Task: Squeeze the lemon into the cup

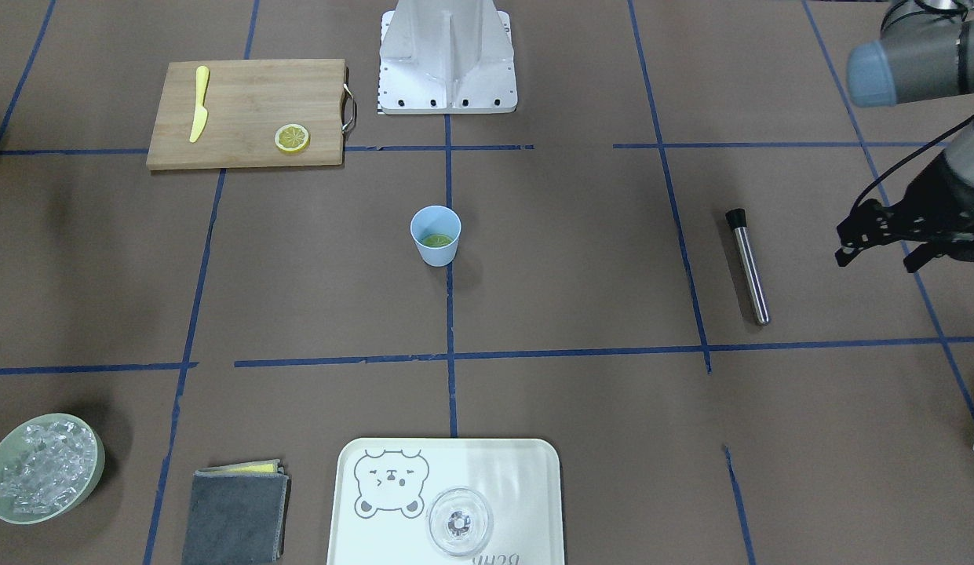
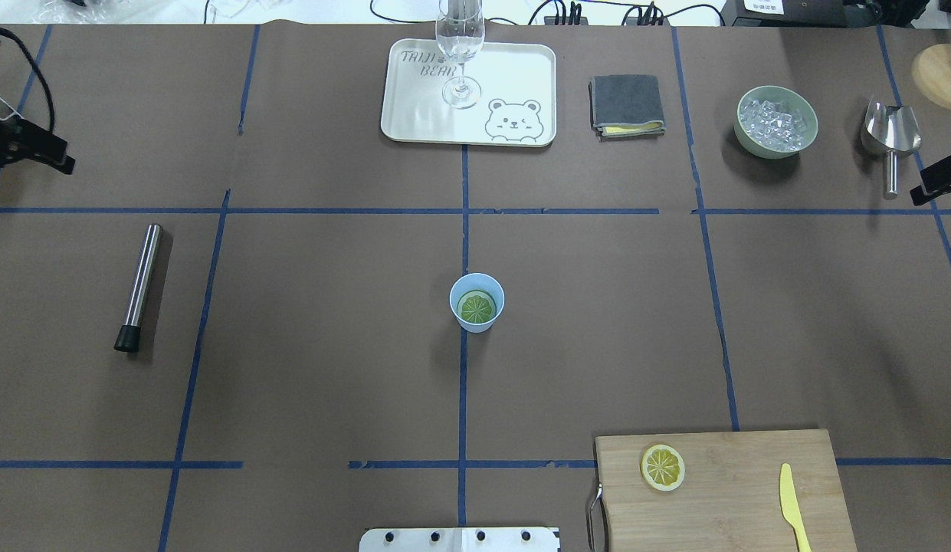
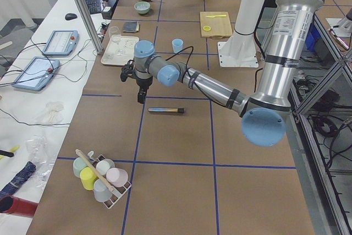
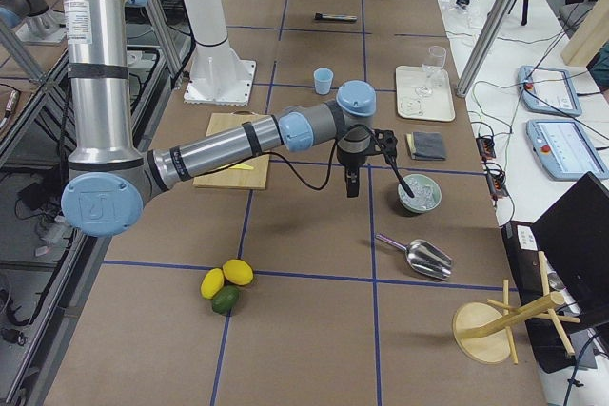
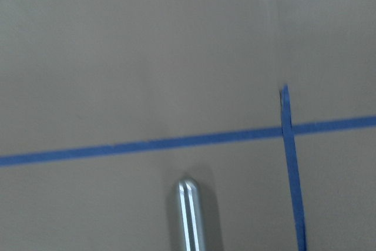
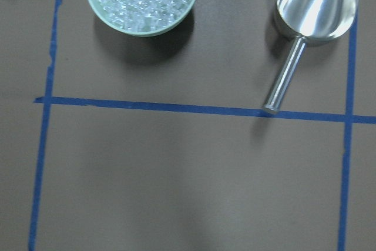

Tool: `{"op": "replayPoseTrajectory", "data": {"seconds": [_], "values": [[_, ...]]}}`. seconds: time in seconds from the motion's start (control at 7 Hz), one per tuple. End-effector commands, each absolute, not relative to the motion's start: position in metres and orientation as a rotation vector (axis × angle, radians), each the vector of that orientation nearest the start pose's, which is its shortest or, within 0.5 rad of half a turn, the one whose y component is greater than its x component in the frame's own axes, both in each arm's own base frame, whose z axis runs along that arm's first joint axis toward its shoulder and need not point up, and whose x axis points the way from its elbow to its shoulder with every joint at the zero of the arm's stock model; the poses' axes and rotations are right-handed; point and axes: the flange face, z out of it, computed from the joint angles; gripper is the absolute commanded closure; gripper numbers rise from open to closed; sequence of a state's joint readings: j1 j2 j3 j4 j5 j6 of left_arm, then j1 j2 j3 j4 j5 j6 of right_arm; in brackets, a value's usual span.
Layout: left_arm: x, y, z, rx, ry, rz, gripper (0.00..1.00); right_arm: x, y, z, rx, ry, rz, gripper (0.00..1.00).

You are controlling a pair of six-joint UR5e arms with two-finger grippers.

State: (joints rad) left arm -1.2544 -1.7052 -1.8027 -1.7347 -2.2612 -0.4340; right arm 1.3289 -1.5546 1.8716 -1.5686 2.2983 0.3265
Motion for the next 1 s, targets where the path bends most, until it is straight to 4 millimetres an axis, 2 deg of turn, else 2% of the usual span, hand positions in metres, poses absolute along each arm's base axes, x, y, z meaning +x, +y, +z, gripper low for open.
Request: {"op": "replayPoseTrajectory", "data": {"seconds": [0.0, 0.14, 0.29, 0.43, 0.57, 0.71, 0.86], "values": [[0.0, -0.519, 0.537, 0.257, 0.754, 0.128, 0.0, 0.01, -0.509, 0.57, 0.086, -0.779, -0.062, 0.0], [-0.029, -0.502, 0.588, 0.217, 0.731, 0.131, 0.0, 0.026, -0.51, 0.594, 0.072, -0.793, -0.07, 0.0], [-0.03, -0.473, 0.615, 0.169, 0.77, 0.122, 0.0, 0.027, -0.51, 0.599, 0.063, -0.79, -0.065, 0.0], [-0.028, -0.463, 0.618, 0.15, 0.816, 0.115, 0.0, 0.027, -0.51, 0.601, 0.058, -0.788, -0.061, 0.0], [-0.028, -0.463, 0.613, 0.157, 0.816, 0.117, 0.0, 0.026, -0.51, 0.599, 0.059, -0.797, -0.062, 0.0], [-0.028, -0.465, 0.606, 0.171, 0.809, 0.126, 0.0, 0.027, -0.51, 0.598, 0.064, -0.796, -0.063, 0.0], [-0.029, -0.465, 0.586, 0.203, 0.807, 0.141, 0.0, 0.026, -0.51, 0.598, 0.064, -0.798, -0.059, 0.0]]}}
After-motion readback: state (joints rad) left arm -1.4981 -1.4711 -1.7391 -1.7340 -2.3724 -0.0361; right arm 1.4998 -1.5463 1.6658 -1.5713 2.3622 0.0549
